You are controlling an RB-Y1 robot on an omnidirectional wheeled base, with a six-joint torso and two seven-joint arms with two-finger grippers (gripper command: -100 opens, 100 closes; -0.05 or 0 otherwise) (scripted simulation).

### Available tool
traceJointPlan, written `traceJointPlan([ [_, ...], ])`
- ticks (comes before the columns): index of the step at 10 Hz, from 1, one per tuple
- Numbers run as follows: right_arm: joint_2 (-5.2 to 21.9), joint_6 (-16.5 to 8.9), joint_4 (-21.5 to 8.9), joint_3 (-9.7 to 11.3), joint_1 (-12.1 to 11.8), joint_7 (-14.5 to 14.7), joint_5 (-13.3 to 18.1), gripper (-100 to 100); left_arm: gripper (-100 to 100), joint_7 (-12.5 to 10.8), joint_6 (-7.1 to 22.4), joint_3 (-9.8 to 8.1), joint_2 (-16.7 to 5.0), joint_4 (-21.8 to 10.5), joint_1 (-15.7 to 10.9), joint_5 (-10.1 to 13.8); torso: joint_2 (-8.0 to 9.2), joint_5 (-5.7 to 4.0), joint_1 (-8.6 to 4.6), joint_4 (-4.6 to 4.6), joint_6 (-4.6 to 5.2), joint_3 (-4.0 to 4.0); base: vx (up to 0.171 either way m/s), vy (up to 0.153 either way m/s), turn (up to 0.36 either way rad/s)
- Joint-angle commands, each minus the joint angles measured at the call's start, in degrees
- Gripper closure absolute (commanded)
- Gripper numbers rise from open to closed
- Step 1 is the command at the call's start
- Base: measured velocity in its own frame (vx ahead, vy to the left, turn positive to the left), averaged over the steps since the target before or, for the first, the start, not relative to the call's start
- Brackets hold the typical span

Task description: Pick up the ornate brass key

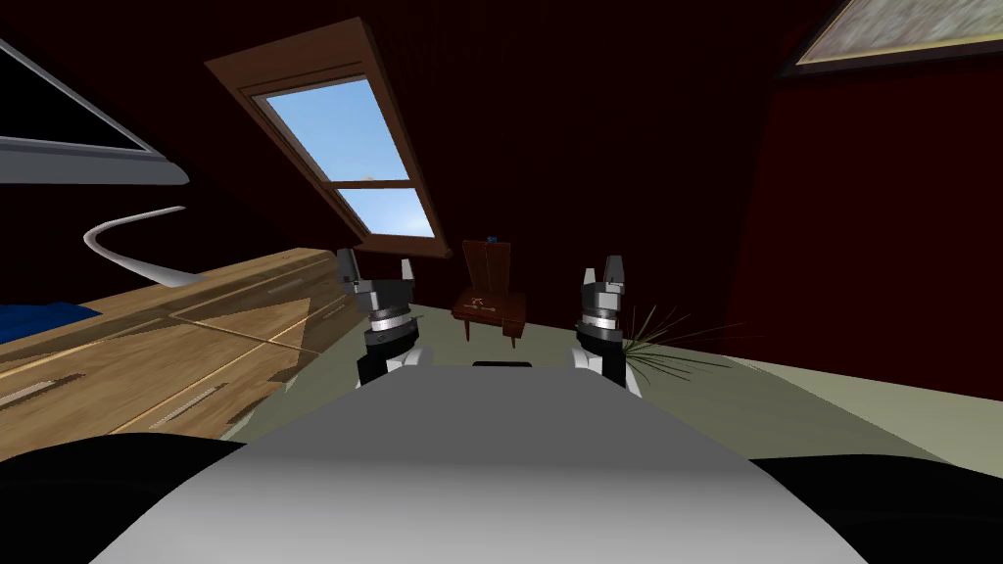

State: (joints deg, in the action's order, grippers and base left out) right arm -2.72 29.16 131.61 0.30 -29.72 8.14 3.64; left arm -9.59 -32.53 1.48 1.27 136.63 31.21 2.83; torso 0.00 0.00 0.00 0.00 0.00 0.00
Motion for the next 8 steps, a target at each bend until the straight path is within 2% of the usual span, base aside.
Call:
traceJointPlan([
  [1, 0.0, 0.0, 0.0, 0.0, 0.0, 0.0, 0.0, 0, -100, -0.1, 0.9, 0.36, -1.7, -1.9, -1.2, 0.2, 0.00, 0.00, 0.00, 0.00, 0.00, 0.00, 0.013, 0.010, -0.014],
  [5, 0.0, 0.0, 0.0, 0.0, 0.0, 0.0, 0.0, 0, -100, -0.7, 4.2, 1.60, -5.4, -7.9, -5.2, 1.0, -0.14, 0.03, 0.13, -0.03, 0.01, -0.08, 0.031, 0.028, -0.022],
  [6, 0.0, 0.0, 0.0, 0.0, 0.0, 0.0, 0.0, 0, -100, -0.7, 4.2, 1.60, -5.4, -8.5, -5.2, 1.0, -0.16, 0.03, 0.12, -0.04, 0.01, -0.09, 0.020, 0.023, -0.009],
  [8, 0.0, 0.0, 0.0, 0.0, 0.0, 0.0, 0.0, 0, -100, -1.0, 6.6, 2.45, -7.0, -12.9, -8.1, 1.5, -0.11, 0.03, 0.11, -0.03, 0.01, -0.06, 0.022, 0.028, -0.025],
])
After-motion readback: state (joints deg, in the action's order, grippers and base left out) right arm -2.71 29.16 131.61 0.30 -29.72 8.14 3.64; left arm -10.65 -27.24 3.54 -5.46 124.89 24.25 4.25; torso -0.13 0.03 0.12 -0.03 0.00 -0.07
